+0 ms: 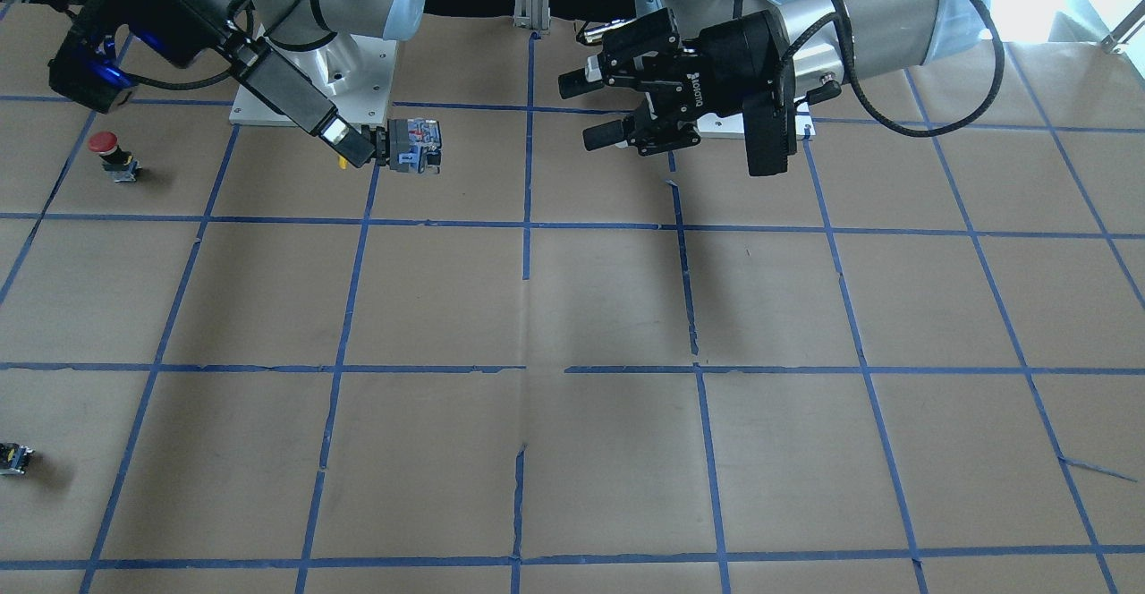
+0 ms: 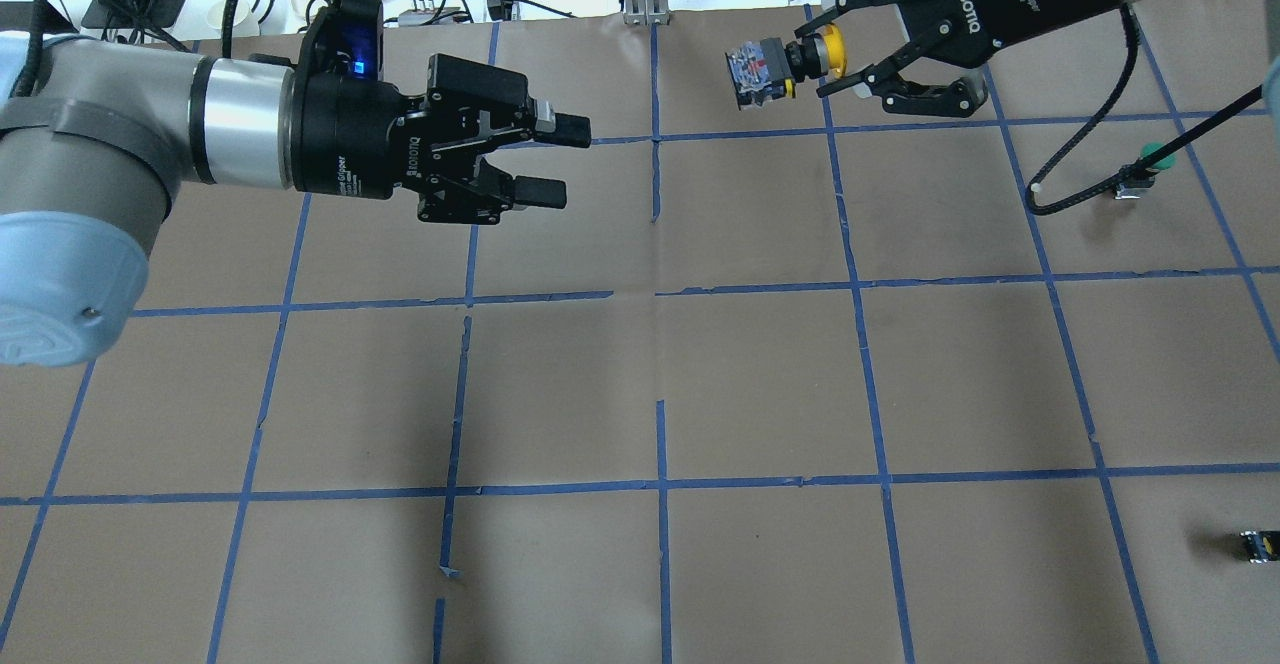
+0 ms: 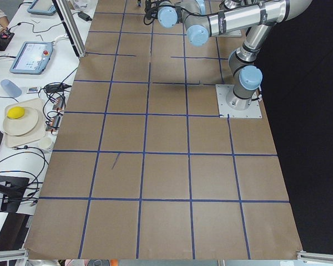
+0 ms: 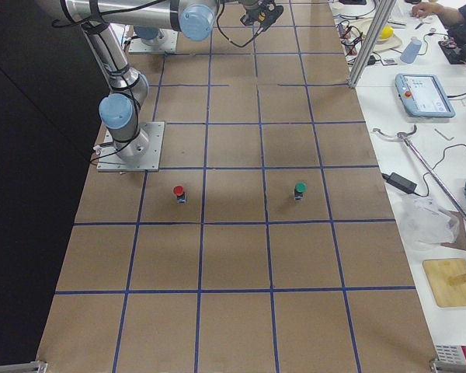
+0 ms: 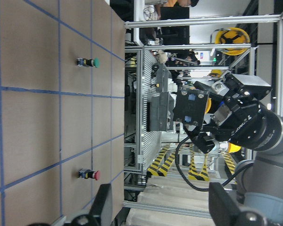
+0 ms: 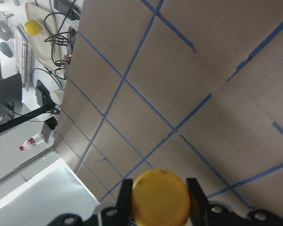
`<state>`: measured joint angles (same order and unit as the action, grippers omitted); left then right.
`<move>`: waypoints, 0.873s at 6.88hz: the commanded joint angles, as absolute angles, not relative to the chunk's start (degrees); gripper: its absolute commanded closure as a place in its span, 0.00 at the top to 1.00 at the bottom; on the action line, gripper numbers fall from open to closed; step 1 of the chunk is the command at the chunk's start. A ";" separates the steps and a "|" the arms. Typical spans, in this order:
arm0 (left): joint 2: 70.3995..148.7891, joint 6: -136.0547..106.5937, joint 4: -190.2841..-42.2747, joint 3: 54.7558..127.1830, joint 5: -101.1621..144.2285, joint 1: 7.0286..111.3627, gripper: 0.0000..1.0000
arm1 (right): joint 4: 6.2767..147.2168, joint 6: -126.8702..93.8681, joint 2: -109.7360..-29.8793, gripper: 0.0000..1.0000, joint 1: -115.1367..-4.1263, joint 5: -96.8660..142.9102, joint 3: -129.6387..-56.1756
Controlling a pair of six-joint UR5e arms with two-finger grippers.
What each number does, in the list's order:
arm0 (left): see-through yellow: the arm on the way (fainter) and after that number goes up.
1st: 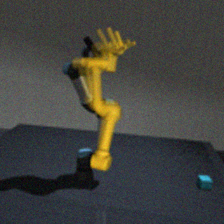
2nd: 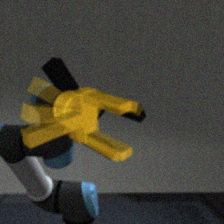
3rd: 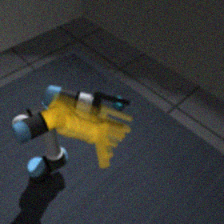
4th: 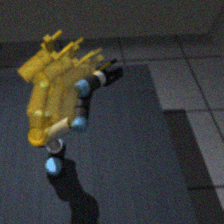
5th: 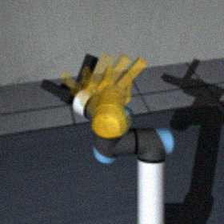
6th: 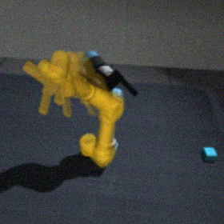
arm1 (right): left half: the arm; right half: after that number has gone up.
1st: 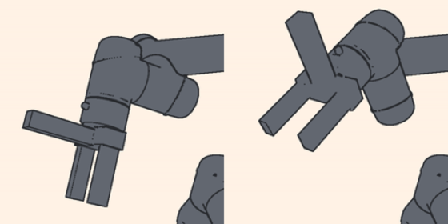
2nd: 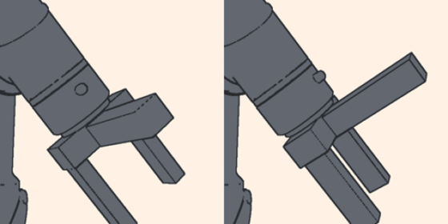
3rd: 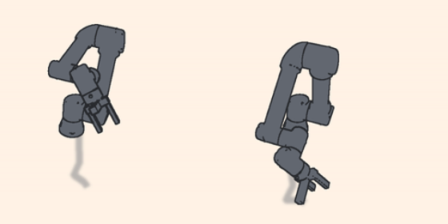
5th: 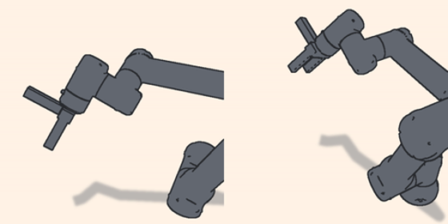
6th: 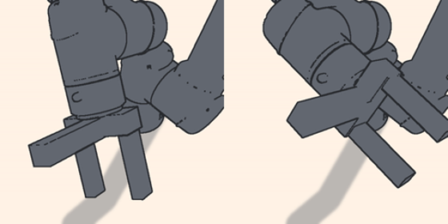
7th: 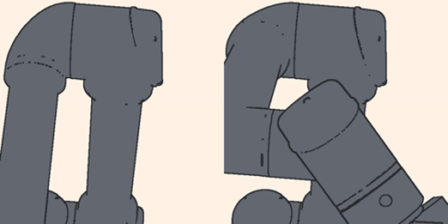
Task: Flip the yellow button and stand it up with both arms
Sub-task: 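Open the left gripper and carry the button away with the right gripper, then lower the button upright with the right gripper beside the green button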
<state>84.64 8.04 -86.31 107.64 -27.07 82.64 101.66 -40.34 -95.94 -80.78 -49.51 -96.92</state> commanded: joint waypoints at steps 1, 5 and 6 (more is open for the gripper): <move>86.13 6.77 -86.31 102.07 -47.27 82.53 0.76 | 96.52 -15.76 -95.54 0.27 -77.46 -62.70 -97.99; 88.07 7.29 -86.93 95.01 -85.95 83.23 0.83 | 104.80 30.59 -95.71 0.23 -62.07 -79.86 -108.17; 87.63 7.73 -86.58 94.57 -91.53 84.71 0.87 | 115.03 37.72 -95.89 0.21 -61.18 -82.76 -113.24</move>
<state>87.85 7.24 -87.08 95.23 -82.63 83.43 104.82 27.43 -95.82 -63.31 -78.85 -108.01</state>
